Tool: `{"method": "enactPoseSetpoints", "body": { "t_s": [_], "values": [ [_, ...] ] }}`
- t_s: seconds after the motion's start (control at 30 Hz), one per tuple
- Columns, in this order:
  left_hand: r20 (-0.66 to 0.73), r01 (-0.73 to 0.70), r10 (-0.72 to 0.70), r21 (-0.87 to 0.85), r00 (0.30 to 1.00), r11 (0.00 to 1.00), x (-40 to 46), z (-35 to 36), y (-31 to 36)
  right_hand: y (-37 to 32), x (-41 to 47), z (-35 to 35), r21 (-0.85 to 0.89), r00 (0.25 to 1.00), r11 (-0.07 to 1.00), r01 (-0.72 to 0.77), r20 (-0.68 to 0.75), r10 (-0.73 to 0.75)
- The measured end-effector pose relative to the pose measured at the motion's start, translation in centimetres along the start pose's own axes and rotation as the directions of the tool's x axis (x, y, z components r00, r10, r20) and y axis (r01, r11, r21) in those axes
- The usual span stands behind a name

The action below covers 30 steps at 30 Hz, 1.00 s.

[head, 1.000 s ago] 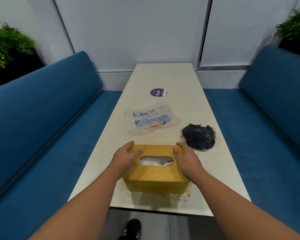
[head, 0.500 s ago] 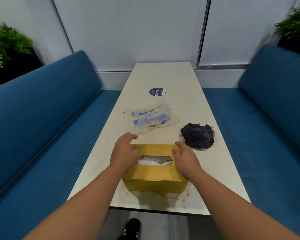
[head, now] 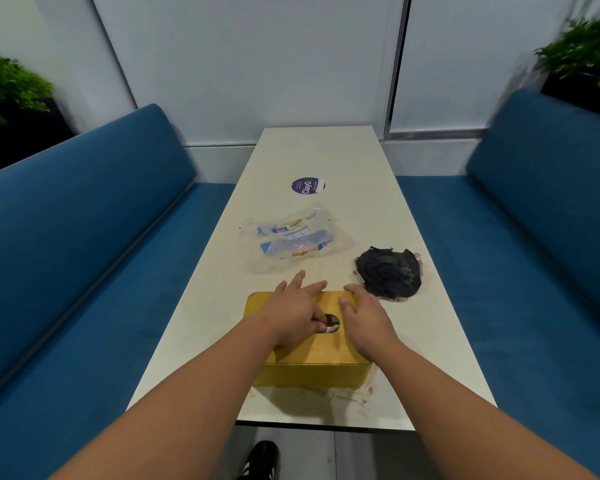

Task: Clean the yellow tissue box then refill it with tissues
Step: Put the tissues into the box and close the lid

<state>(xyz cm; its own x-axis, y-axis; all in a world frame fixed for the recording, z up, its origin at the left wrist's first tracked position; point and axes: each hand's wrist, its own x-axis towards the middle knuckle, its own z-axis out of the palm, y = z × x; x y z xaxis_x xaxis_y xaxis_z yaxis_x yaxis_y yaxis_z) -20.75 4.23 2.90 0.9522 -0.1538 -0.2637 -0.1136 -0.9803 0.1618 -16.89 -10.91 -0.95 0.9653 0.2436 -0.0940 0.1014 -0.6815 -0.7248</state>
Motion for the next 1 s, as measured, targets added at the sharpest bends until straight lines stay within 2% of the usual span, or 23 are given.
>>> {"method": "enactPoseSetpoints", "body": {
  "t_s": [0.2,0.37,0.43,0.5,0.57,0.63,0.73,0.8,0.9,0.93,1.0],
  "values": [
    [0.0,0.002,-0.002,-0.064,1.0,0.998,0.1,-0.2,0.2,0.1,0.1,0.1,-0.018,1.0,1.0,0.003,0.007,-0.003],
    [-0.107,0.018,-0.058,-0.341,0.993,0.94,-0.5,-1.4,-0.3,0.4,0.2,0.1,0.001,1.0,1.0,0.018,0.016,-0.018],
    [-0.118,0.041,-0.093,-0.38,0.989,0.924,-0.7,-1.6,-0.2,0.5,0.2,0.2,0.003,1.0,1.0,0.02,0.019,-0.02],
    [-0.116,0.053,-0.106,-0.386,0.988,0.921,-0.8,-1.5,0.0,0.3,-0.1,0.0,-0.046,0.993,0.993,0.109,-0.045,-0.111],
    [-0.129,0.055,-0.116,-0.401,0.985,0.914,-1.1,-1.4,0.0,0.0,-0.6,-0.4,-0.085,0.941,0.946,0.314,-0.105,-0.322],
    [-0.154,0.071,-0.156,-0.45,0.976,0.89,-1.5,-1.5,-0.6,-0.3,-1.0,-0.7,-0.07,0.896,0.897,0.436,-0.053,-0.44],
    [-0.174,0.109,-0.235,-0.533,0.956,0.839,-2.3,-1.5,-2.2,-0.7,-0.9,-1.1,-0.139,0.89,0.879,0.456,0.05,-0.453],
    [-0.155,0.126,-0.242,-0.531,0.958,0.838,-2.7,-1.4,-3.0,-1.0,-0.4,-1.3,-0.223,0.867,0.838,0.498,0.107,-0.487],
    [-0.119,0.099,-0.175,-0.477,0.977,0.874,-3.2,-1.1,-3.3,-1.5,0.2,-1.4,-0.316,0.837,0.775,0.547,0.196,-0.51],
    [-0.113,0.083,-0.147,-0.444,0.983,0.892,-3.3,-1.0,-3.4,-1.7,0.3,-1.4,-0.306,0.84,0.782,0.543,0.206,-0.503],
    [-0.108,0.06,-0.108,-0.376,0.988,0.924,-3.4,-0.7,-3.5,-1.8,0.3,-1.5,-0.164,0.875,0.863,0.477,0.184,-0.448]
  ]
}}
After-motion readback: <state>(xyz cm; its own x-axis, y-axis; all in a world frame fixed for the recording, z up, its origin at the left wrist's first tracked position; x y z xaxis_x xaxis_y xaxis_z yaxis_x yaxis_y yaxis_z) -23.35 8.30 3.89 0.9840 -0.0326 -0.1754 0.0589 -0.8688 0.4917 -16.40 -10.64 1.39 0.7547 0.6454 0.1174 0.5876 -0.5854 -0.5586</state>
